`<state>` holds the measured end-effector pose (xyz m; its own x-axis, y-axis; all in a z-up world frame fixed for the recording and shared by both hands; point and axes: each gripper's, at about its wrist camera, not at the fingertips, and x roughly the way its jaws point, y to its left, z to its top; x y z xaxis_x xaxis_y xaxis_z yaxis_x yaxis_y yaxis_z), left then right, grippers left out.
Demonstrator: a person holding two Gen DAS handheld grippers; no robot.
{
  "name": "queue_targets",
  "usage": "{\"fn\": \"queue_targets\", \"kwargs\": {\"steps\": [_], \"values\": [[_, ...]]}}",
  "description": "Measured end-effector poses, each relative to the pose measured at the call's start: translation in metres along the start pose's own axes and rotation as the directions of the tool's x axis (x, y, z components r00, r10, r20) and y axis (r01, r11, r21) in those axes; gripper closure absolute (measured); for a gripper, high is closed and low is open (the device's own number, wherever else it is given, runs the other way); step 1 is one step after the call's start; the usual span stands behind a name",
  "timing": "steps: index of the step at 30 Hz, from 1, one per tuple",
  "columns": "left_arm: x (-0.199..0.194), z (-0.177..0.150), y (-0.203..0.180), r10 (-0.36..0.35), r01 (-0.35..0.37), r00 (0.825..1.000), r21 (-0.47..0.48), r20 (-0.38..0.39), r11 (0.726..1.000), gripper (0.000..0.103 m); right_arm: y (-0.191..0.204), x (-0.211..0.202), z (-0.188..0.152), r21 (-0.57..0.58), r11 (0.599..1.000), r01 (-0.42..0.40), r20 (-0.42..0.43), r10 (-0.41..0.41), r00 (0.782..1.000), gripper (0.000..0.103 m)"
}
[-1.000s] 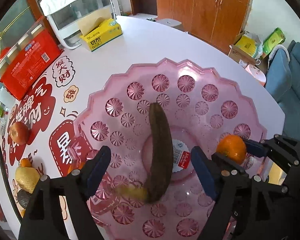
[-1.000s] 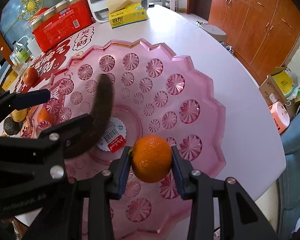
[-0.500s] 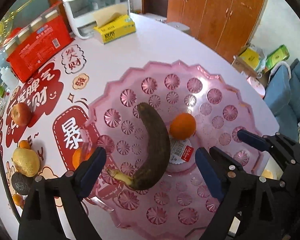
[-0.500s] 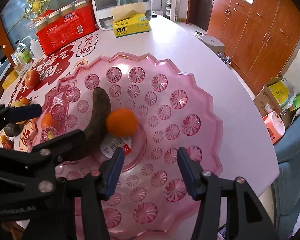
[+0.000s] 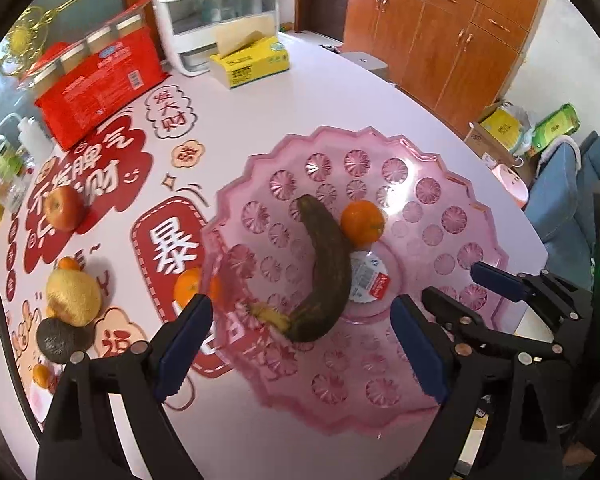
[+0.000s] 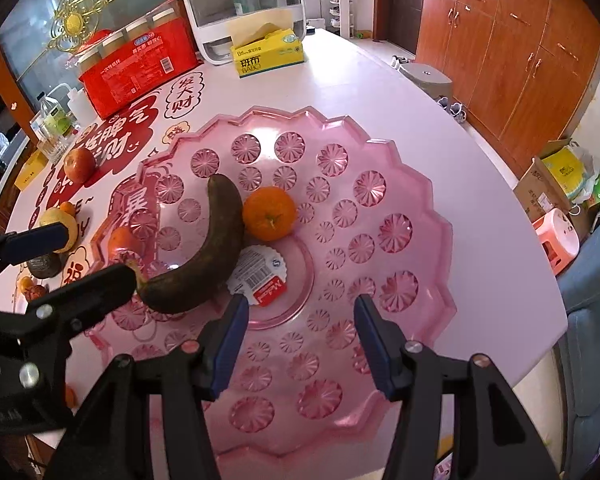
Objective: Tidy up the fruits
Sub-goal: 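Lift both grippers away from the pink bowl toward the remaining fruit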
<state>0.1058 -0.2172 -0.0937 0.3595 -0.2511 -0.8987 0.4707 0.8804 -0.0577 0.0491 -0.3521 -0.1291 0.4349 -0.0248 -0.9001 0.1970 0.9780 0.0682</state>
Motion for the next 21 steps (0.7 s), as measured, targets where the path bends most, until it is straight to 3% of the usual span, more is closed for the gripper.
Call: {"fn": "queue_targets", "kwargs": {"steps": [10, 21], "values": [[-0.036, -0.018, 0.020, 0.006, -0.006, 1.000, -0.022, 0.013, 1.000, 0.013, 0.011, -0.024, -0.011, 0.017, 1.000, -0.006, 0.017, 0.005, 1.000, 0.048], [-0.083, -0.041, 0.062, 0.051, -0.049, 0.993, -0.020, 0.110, 0.999, 0.013, 0.050, -0.064, -0.021, 0.031, 0.999, -0.006, 0.095, 0.003, 0.995, 0.048]]}}
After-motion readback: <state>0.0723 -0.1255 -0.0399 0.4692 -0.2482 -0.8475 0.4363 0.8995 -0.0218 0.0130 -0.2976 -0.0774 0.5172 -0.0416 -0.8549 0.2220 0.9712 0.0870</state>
